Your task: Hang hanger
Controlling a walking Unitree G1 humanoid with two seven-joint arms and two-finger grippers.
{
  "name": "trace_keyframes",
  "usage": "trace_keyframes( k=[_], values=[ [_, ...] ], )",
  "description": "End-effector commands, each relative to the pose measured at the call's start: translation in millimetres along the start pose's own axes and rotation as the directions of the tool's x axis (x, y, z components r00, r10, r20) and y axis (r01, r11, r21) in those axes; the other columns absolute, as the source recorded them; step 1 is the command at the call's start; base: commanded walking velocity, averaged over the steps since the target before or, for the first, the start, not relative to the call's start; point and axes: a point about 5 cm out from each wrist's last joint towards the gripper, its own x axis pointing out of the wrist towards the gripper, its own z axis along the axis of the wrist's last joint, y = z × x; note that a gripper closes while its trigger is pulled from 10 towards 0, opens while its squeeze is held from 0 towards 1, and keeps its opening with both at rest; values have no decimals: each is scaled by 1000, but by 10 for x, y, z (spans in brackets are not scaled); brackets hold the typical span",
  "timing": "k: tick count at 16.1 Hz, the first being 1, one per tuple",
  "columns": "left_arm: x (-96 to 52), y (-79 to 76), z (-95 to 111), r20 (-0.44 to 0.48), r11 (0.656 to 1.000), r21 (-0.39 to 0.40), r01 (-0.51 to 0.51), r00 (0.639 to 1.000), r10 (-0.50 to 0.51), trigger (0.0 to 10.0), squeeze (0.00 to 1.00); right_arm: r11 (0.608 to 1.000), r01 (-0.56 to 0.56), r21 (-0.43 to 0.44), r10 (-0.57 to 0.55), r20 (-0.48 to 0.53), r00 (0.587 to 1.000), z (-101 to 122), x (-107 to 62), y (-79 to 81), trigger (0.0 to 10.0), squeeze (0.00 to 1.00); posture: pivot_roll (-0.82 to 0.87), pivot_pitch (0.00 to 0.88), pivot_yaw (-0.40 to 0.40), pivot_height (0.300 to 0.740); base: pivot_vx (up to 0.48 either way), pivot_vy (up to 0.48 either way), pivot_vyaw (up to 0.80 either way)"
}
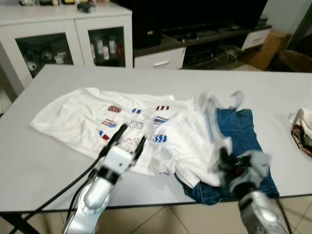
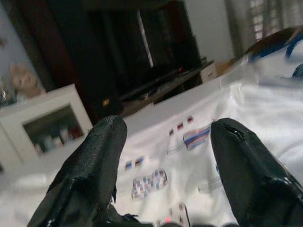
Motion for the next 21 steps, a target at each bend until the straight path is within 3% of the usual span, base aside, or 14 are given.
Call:
trace_keyframes(
  k=[1, 6, 8, 9, 10, 12, 13, 14, 16, 17, 18, 19, 20, 21],
  values=[
    [29, -16, 18, 17, 999, 30, 39, 999, -39, 10000, 0, 1000, -17, -22, 17, -8, 1000, 7, 20, 13, 10000, 0, 8, 27, -38, 740, 0, 0, 0],
    [376, 138, 340, 150, 985, -32, 171, 975, -164, 10000, 0, 934, -75, -350, 126, 127, 984, 266, 116, 87, 10000, 0, 19, 22, -51, 740, 0, 0, 0],
    [496, 239, 509, 215, 980, -13, 200, 958, -192, 10000, 0, 843, -53, -536, 183, 193, 964, 404, 163, 110, 10000, 0, 19, 21, -50, 740, 0, 0, 0],
    [520, 266, 542, 227, 980, -28, 195, 956, -184, 10000, 0, 815, -48, -577, 200, 203, 959, 433, 174, 114, 10000, 0, 19, 21, -50, 740, 0, 0, 0],
    [589, 328, 653, 272, 975, -103, 199, 948, -164, 10000, 0, 750, -34, -660, 236, 219, 947, 495, 213, 125, 10000, 0, 19, 17, -51, 740, 0, 0, 0],
    [653, 331, 795, 330, 958, -143, 248, 925, -190, 10000, 0, 685, -29, -728, 276, 222, 935, 524, 254, 164, 10000, 0, 22, 13, -54, 740, 0, 0, 0],
    [668, 281, 874, 362, 947, -112, 300, 900, -243, 10000, 345, 635, -24, -772, 295, 214, 931, 516, 298, 206, 10000, 0, 22, 12, -53, 740, 0, 0, 0],
    [663, 234, 903, 383, 929, -132, 346, 882, -274, 10000, 1000, 597, -2, -803, 296, 218, 930, 518, 339, 233, 10000, 0, 26, 10, -52, 740, 0, 0, 0],
    [656, 177, 865, 370, 910, -197, 366, 887, -277, 10000, 1000, 555, 53, -830, 286, 250, 925, 549, 392, 270, 10000, 0, 24, 10, -48, 740, 0, 0, 0],
    [644, 111, 812, 339, 880, -284, 380, 898, -279, 10000, 1000, 503, 113, -857, 270, 280, 921, 566, 425, 290, 10000, 0, 27, 12, -47, 740, 0, 0, 0],
    [638, 94, 805, 336, 870, -304, 388, 898, -283, 10000, 851, 488, 130, -863, 265, 288, 920, 568, 429, 290, 10000, 0, 27, 12, -46, 740, 0, 0, 0],
    [615, 36, 773, 314, 842, -345, 414, 897, -312, 10000, 0, 419, 193, -887, 255, 319, 913, 590, 429, 276, 10000, 0, 28, 13, -45, 740, 0, 0, 0],
    [607, 39, 773, 314, 846, -340, 411, 897, -310, 10000, 0, 382, 212, -899, 260, 325, 909, 591, 426, 273, 10000, 0, 29, 15, -44, 740, 0, 0, 0],
    [610, 67, 774, 308, 852, -336, 401, 902, -303, 10000, 0, 295, 247, -923, 276, 330, 903, 576, 427, 268, 10000, 0, 33, 20, -43, 740, 0, 0, 0]
  ],
)
